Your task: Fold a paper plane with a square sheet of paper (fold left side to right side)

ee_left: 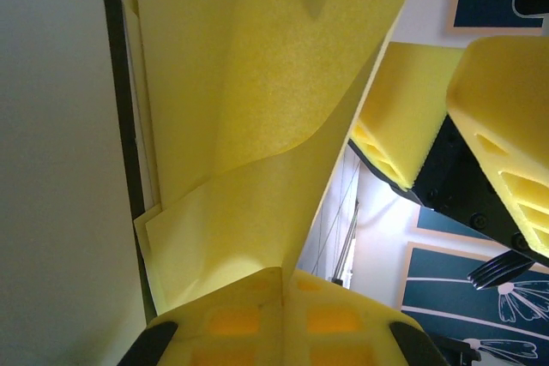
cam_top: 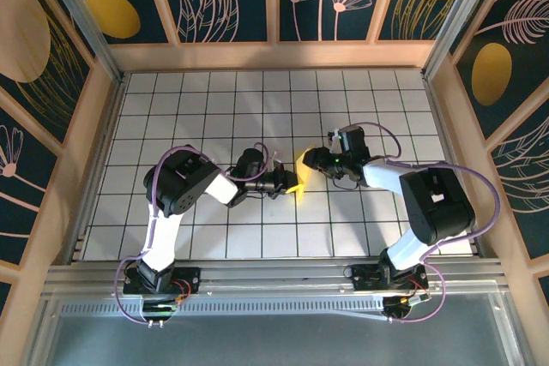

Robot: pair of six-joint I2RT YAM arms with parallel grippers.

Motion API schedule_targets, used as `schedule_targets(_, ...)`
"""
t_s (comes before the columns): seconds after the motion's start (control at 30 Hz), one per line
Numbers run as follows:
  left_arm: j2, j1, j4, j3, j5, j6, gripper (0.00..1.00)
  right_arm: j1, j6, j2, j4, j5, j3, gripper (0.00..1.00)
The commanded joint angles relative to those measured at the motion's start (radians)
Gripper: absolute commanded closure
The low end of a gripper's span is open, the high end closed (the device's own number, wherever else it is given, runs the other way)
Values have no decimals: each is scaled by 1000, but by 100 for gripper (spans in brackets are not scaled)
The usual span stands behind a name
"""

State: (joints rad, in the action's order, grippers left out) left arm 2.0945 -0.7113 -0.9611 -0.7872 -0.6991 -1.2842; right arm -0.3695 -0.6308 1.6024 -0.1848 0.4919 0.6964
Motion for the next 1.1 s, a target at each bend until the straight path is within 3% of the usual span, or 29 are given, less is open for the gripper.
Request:
schedule_targets(0.0,18,10,-18,-17,-7,7,100,-14,-10,21,-27,-27,8,51)
schedule_targets(0.8,38,10,-29,-20,-14,-1,99,-47,-26,114,-64,-24,29,51)
schedule_targets(0.93,41,10,-37,-20,-17,-2,94,-54,-18,135,-26,-46,48,52)
schedule_targets(1.07,21,10,-28,-14,-7,13,79,-59,-3,155,34,-80,69,52)
